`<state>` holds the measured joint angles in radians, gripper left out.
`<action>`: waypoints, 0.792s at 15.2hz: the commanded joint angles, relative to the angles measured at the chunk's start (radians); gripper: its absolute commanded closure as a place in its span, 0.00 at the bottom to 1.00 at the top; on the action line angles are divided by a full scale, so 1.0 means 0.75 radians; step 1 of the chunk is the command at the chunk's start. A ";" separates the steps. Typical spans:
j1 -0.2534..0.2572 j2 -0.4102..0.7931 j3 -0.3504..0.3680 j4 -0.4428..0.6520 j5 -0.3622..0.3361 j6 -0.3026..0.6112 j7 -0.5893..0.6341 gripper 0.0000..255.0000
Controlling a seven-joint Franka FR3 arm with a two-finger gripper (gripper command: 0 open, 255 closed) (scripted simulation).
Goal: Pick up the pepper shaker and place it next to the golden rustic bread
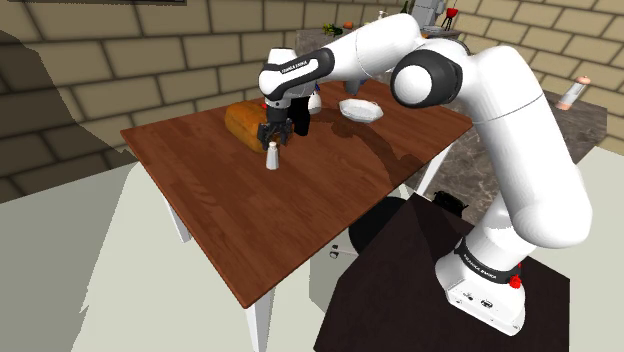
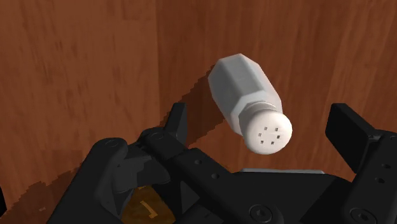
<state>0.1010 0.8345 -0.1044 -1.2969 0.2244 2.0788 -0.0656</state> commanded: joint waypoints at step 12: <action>-0.008 -0.072 -0.010 0.048 -0.012 -0.121 0.008 0.00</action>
<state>0.0947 0.7801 -0.1119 -1.2609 0.2151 1.9884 -0.0593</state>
